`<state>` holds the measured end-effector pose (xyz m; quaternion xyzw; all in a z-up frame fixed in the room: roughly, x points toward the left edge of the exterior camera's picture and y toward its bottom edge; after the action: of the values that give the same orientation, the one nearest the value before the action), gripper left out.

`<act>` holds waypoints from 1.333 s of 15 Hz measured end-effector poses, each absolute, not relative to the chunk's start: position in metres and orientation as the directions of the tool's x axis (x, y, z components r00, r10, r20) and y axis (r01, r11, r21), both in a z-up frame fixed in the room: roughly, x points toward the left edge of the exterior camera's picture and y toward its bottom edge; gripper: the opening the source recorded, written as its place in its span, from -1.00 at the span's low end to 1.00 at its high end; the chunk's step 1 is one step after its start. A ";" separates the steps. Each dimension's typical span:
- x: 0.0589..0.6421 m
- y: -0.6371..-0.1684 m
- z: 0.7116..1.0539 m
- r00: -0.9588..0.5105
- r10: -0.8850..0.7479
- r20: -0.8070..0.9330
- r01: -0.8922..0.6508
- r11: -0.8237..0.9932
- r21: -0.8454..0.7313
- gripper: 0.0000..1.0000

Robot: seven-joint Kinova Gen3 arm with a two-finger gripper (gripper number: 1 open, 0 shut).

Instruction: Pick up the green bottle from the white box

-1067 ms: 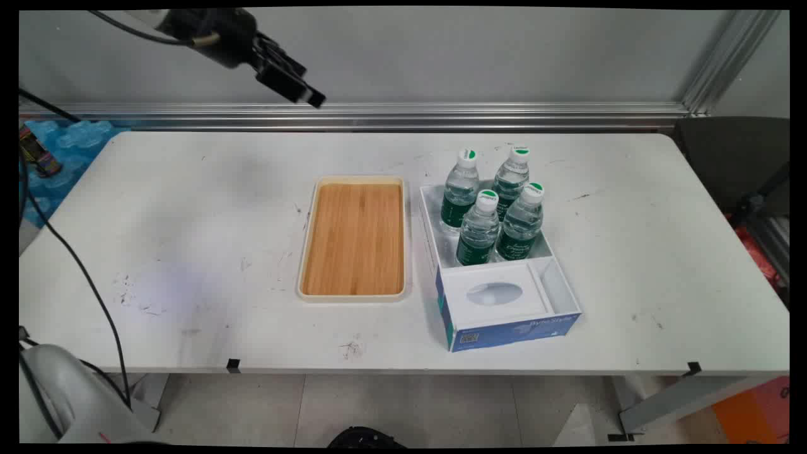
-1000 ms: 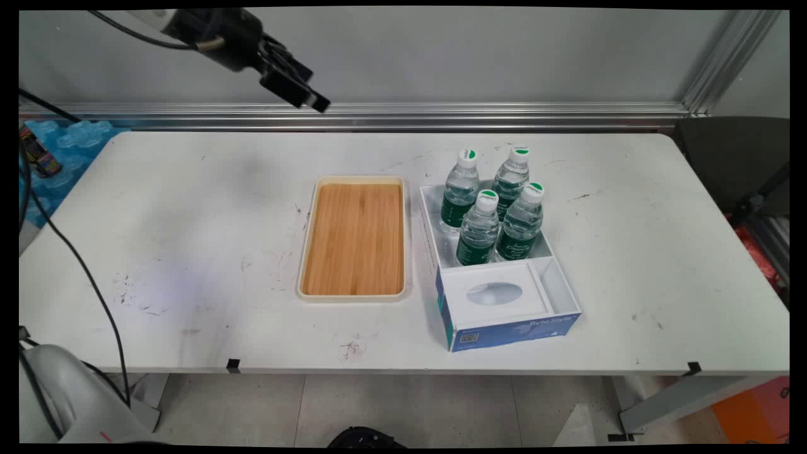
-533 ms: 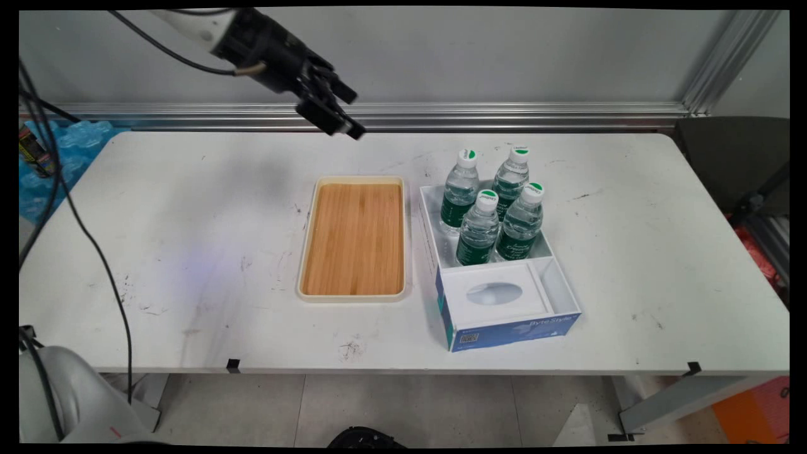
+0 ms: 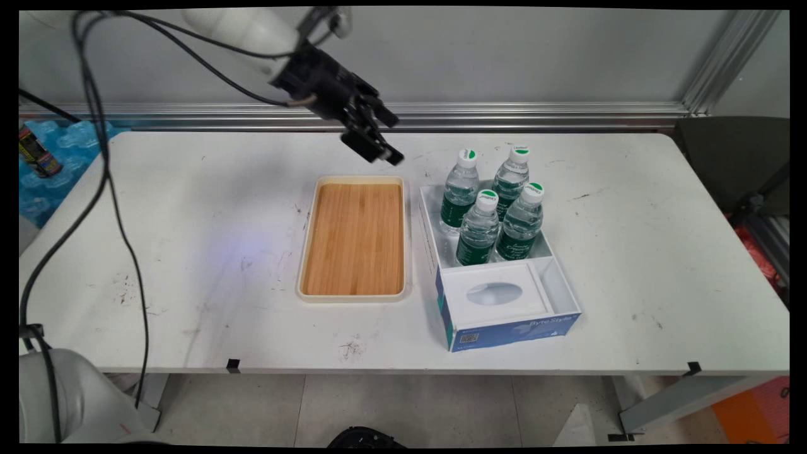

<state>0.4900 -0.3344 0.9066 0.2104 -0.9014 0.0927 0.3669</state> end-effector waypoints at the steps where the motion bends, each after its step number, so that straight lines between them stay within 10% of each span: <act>1: 0.485 -0.338 0.902 -0.642 -0.308 0.702 -0.443 0.897 -0.011 1.00; 20: 0.401 -0.391 0.815 -0.596 -0.335 0.730 -0.462 0.886 0.030 1.00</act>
<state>0.4005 -0.3909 0.8146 0.2241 -0.8895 0.0814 0.3897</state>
